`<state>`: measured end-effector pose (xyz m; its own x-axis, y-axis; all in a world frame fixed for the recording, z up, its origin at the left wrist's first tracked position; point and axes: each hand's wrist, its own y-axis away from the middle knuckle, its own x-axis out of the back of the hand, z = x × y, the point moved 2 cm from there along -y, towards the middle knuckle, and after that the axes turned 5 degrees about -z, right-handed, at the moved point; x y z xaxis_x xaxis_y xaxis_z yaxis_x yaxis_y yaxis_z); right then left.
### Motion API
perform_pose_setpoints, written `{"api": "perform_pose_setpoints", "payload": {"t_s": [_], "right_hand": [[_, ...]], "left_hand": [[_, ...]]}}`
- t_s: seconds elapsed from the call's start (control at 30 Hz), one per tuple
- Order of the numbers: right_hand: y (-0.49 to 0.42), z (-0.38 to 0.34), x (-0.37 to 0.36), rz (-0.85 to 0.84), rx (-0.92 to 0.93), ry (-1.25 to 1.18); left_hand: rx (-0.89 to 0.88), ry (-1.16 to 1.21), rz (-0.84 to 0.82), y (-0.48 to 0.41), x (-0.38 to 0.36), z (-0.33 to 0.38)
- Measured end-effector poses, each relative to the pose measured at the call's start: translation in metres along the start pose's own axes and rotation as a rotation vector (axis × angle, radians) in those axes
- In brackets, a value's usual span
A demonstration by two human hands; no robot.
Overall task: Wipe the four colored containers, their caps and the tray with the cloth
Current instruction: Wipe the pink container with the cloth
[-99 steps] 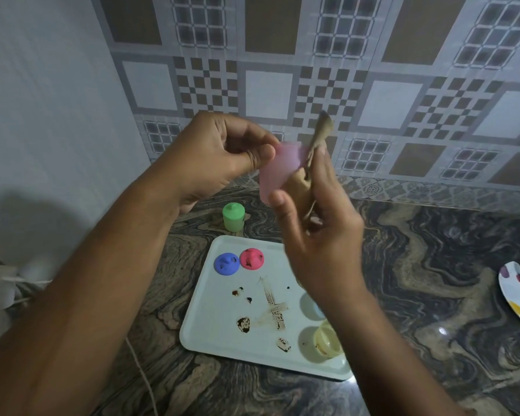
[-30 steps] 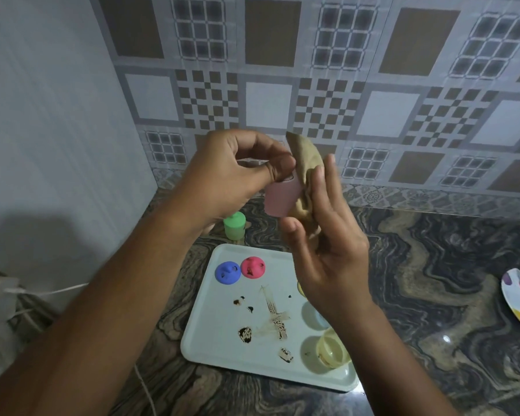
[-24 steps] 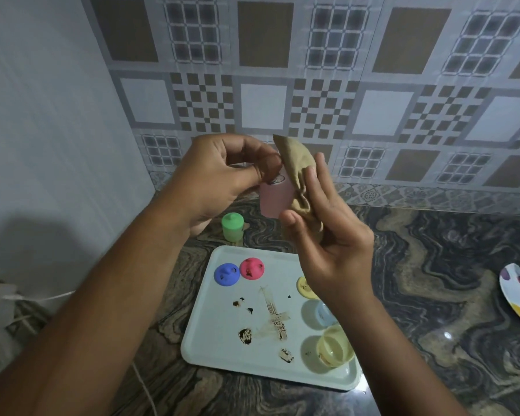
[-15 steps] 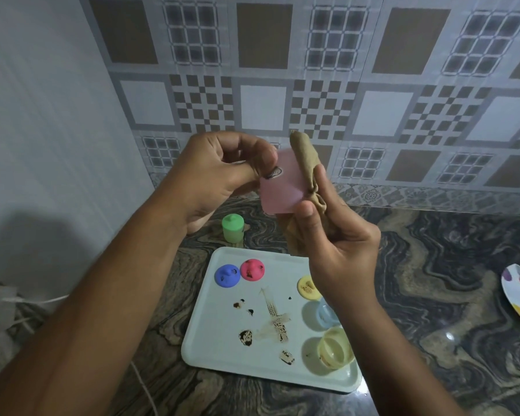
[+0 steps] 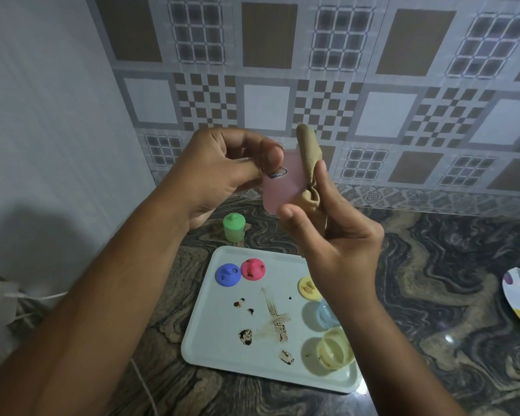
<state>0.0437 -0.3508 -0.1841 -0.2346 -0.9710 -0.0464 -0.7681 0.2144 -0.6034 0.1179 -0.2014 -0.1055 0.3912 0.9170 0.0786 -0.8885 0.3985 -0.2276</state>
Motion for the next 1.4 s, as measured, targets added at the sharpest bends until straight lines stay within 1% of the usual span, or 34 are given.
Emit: {"api": "perform_pose_setpoints", "payload": {"t_s": [0.07, 0.2, 0.33, 0.53, 0.67, 0.73, 0.77, 0.83, 0.97, 1.03, 1.07, 1.1, 1.13, 1.2, 1.23, 1.27, 1.4], "right_hand": [[-0.002, -0.004, 0.000, 0.003, 0.011, -0.021], [-0.007, -0.009, 0.006, 0.047, -0.061, -0.176], [-0.008, -0.006, 0.005, 0.010, -0.138, -0.184], [-0.005, -0.002, 0.002, 0.023, -0.094, -0.141], [-0.004, -0.001, -0.002, 0.024, -0.105, -0.118], [-0.002, 0.003, -0.005, 0.015, -0.041, -0.039], [-0.001, 0.007, -0.006, 0.009, 0.005, 0.042], [0.001, 0.011, -0.006, 0.002, 0.059, 0.118], [0.003, 0.009, -0.007, 0.019, 0.035, -0.071], [0.004, 0.010, -0.006, 0.006, 0.028, -0.100], [0.003, 0.010, -0.006, -0.006, 0.043, -0.083], [0.002, 0.010, -0.007, -0.009, 0.069, -0.009], [0.002, 0.010, -0.006, -0.009, 0.113, 0.114], [0.002, 0.015, -0.005, -0.041, 0.225, 0.337], [0.002, 0.017, -0.005, -0.050, 0.245, 0.385], [0.000, 0.019, -0.004, -0.051, 0.245, 0.389], [0.002, 0.024, 0.002, -0.106, 0.242, 0.354]], "left_hand": [[0.009, 0.022, -0.006, -0.001, 0.001, 0.000], [0.034, 0.056, 0.019, -0.001, 0.006, -0.002], [0.046, 0.057, 0.028, -0.001, 0.008, -0.004], [0.002, 0.009, -0.017, 0.002, 0.011, -0.005], [0.009, 0.022, -0.061, 0.005, 0.009, -0.011], [0.007, 0.022, -0.096, 0.006, 0.006, -0.011], [0.002, 0.019, -0.107, 0.006, 0.005, -0.011], [-0.010, 0.014, -0.099, 0.006, 0.006, -0.009], [0.002, 0.018, -0.070, 0.006, 0.014, -0.009], [0.007, 0.018, -0.078, 0.006, 0.018, -0.009], [0.012, 0.010, -0.072, 0.006, 0.018, -0.010], [0.016, -0.016, -0.058, 0.006, 0.018, -0.010], [0.013, -0.067, -0.037, 0.006, 0.017, -0.010], [-0.017, -0.232, 0.008, 0.005, 0.014, -0.010], [-0.033, -0.304, 0.023, 0.005, 0.012, -0.010], [-0.037, -0.335, 0.032, 0.006, 0.011, -0.010], [0.041, -0.268, 0.005, 0.005, 0.014, -0.011]]}}
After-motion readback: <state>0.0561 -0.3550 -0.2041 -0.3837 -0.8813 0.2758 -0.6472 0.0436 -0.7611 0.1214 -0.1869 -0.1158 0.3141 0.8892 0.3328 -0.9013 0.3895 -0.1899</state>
